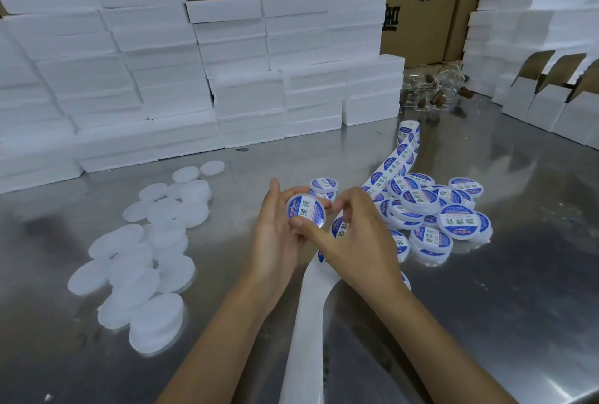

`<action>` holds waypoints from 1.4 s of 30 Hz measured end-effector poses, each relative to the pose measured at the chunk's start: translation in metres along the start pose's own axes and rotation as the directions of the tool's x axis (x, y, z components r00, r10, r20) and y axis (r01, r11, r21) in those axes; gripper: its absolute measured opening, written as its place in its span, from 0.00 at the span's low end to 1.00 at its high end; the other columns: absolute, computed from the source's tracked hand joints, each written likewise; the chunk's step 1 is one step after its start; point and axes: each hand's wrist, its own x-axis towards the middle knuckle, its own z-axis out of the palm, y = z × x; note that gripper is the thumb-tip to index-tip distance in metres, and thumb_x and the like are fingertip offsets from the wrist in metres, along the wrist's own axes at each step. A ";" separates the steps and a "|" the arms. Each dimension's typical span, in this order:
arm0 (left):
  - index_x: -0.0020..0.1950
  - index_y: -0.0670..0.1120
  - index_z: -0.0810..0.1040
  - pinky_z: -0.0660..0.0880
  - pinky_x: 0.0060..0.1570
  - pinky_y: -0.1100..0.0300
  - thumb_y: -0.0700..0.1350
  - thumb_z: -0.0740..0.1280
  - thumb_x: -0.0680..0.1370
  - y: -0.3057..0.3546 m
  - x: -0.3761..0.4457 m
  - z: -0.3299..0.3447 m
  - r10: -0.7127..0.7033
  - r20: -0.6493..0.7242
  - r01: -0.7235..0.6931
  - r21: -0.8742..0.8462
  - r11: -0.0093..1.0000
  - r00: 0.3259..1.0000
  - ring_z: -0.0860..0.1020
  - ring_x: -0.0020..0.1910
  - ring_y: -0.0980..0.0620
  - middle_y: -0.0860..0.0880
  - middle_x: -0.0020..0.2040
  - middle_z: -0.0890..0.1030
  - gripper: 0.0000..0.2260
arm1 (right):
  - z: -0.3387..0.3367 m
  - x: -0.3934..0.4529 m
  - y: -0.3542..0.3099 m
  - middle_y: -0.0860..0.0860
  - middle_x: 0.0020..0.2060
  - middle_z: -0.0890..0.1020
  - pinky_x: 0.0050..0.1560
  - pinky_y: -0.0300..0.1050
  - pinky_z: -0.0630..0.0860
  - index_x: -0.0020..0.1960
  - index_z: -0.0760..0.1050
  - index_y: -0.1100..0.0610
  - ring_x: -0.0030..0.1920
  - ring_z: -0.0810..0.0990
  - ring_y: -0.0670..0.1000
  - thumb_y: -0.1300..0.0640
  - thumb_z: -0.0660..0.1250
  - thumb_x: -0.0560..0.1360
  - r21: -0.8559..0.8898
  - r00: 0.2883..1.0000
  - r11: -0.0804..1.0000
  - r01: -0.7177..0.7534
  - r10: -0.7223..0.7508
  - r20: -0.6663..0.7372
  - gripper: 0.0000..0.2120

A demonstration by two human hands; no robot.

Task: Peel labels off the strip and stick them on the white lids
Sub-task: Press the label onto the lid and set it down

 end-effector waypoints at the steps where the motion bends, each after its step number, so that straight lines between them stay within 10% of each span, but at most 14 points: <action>1: 0.56 0.40 0.76 0.83 0.48 0.56 0.59 0.54 0.82 0.000 -0.001 0.001 -0.003 0.013 0.004 -0.012 1.000 1.000 0.83 0.50 0.43 0.35 0.53 0.82 0.24 | 0.001 -0.002 0.000 0.36 0.39 0.74 0.35 0.37 0.65 0.42 0.66 0.41 0.43 0.73 0.37 0.24 0.64 0.63 -0.039 0.999 0.999 0.034 -0.034 0.015 0.23; 10: 0.58 0.41 0.77 0.76 0.58 0.50 0.53 0.59 0.79 -0.001 -0.003 0.004 -0.052 0.082 0.054 -0.023 0.998 0.995 0.81 0.54 0.43 0.37 0.58 0.82 0.17 | 0.004 0.000 0.004 0.40 0.25 0.72 0.32 0.38 0.62 0.40 0.72 0.44 0.31 0.74 0.43 0.39 0.54 0.80 -0.065 0.993 0.991 0.116 -0.116 0.002 0.15; 20: 0.63 0.45 0.79 0.80 0.36 0.59 0.31 0.73 0.74 0.000 -0.003 -0.011 0.161 0.107 -0.193 0.482 0.855 0.981 0.82 0.34 0.48 0.41 0.44 0.86 0.20 | -0.003 0.006 0.009 0.46 0.27 0.72 0.32 0.47 0.67 0.38 0.66 0.47 0.31 0.72 0.48 0.46 0.55 0.83 -0.090 0.993 0.992 0.083 -0.090 -0.077 0.15; 29: 0.56 0.45 0.78 0.82 0.35 0.59 0.38 0.73 0.76 0.004 -0.003 -0.018 0.233 -0.015 -0.206 0.418 0.885 0.972 0.86 0.36 0.43 0.40 0.41 0.87 0.10 | 0.000 0.001 0.009 0.43 0.25 0.72 0.32 0.44 0.66 0.33 0.61 0.49 0.30 0.71 0.46 0.28 0.55 0.74 -0.056 0.992 0.992 0.113 -0.110 0.065 0.25; 42: 0.60 0.50 0.80 0.82 0.34 0.57 0.36 0.71 0.77 0.005 -0.004 -0.015 0.139 0.098 -0.169 0.475 0.864 0.985 0.84 0.37 0.46 0.43 0.43 0.87 0.14 | -0.001 0.004 0.011 0.44 0.24 0.67 0.32 0.44 0.60 0.35 0.59 0.43 0.28 0.68 0.46 0.48 0.56 0.83 -0.067 0.988 0.989 0.133 -0.137 -0.066 0.18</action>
